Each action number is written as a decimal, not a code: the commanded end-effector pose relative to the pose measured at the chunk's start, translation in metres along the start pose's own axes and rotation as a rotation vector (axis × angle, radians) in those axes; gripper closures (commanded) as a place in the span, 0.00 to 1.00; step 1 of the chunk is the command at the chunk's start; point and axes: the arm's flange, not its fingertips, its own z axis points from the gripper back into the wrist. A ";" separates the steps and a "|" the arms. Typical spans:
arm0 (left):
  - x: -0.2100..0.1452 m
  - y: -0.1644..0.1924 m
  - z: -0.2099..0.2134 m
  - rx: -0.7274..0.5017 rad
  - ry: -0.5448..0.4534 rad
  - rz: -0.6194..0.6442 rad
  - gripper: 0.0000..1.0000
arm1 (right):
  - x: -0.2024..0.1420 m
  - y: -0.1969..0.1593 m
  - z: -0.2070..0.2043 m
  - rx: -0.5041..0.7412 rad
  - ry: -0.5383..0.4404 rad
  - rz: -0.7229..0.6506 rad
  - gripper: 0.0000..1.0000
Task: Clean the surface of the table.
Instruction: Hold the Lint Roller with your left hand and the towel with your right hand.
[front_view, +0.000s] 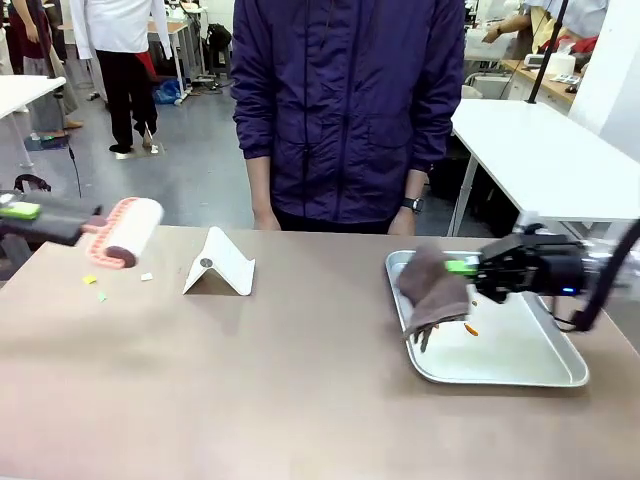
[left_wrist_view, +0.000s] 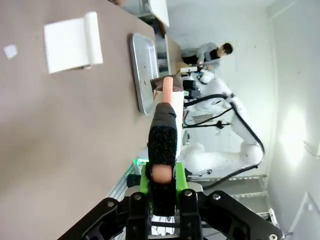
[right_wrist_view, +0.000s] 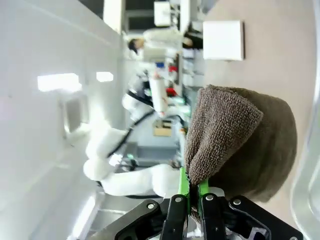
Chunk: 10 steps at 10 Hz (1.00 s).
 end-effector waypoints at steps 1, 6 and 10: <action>-0.018 0.027 0.034 -0.044 0.010 -0.049 1.00 | -0.024 -0.010 0.061 0.094 -0.125 -0.001 1.00; -0.056 0.129 0.122 -0.194 -0.239 0.109 1.00 | -0.039 -0.050 0.179 0.232 -0.404 -0.029 1.00; -0.071 0.146 0.135 -0.182 -0.289 0.120 1.00 | -0.038 -0.049 0.189 0.178 -0.415 -0.092 1.00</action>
